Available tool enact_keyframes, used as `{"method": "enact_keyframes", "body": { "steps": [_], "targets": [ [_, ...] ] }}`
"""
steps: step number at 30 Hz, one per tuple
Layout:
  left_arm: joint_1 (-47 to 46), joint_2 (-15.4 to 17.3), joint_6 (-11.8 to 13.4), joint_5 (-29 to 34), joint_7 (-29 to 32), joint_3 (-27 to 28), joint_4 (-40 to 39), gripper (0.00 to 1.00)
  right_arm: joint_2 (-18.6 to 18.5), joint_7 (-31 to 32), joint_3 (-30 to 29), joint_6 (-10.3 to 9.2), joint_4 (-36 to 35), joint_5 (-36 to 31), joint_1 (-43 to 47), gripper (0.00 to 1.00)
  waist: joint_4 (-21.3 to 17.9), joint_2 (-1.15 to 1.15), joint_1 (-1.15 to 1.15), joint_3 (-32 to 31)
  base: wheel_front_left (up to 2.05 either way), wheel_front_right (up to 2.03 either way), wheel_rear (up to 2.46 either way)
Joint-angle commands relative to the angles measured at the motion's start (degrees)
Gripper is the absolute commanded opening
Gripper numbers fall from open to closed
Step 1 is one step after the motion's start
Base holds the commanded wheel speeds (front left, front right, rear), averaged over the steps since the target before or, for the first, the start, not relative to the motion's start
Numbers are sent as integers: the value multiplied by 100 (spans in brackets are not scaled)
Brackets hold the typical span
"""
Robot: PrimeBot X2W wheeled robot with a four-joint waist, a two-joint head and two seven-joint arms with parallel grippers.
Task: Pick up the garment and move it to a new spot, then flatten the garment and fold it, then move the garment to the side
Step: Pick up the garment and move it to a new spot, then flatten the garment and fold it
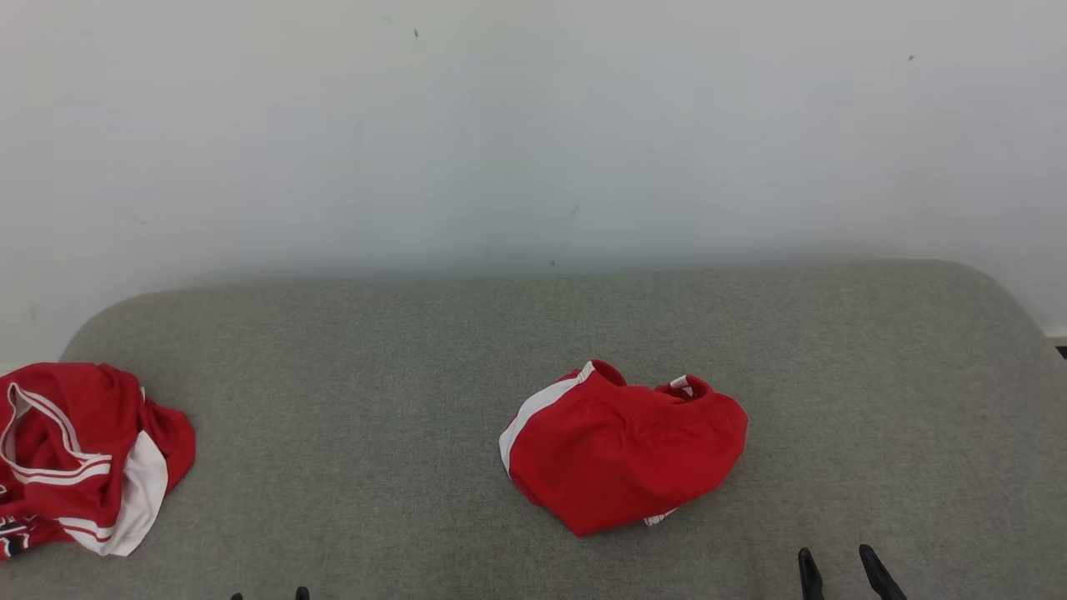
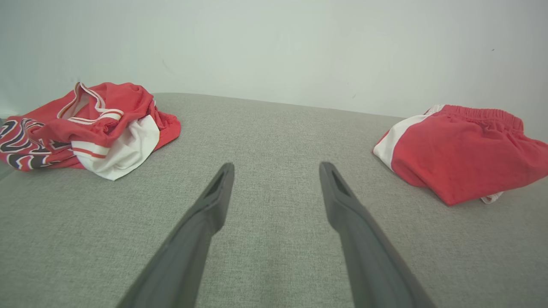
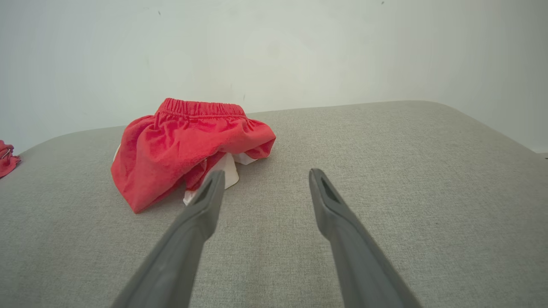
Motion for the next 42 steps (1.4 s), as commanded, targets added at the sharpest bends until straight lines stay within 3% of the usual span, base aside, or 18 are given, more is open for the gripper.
{"method": "enact_keyframes", "body": {
  "steps": [1,25,32,42],
  "targets": [
    [-44,-13,-36,38,-19,21,-4,100,-24,-32,5,-12,3,26,-48,100,-26,0,0,13,0,0,0],
    [-3,0,-29,101,-19,-24,-41,100,96,-25,75,-12,-30,90,-169,100,-185,0,0,74,0,0,0],
    [-471,160,-28,-15,-17,-494,181,100,103,-25,182,-12,-20,68,-210,100,-509,0,0,119,0,0,0],
    [-2150,233,-29,-404,1406,-1468,432,100,-35,-18,318,-12,-3,105,-274,100,-1203,0,0,295,0,0,0]
  ]
}}
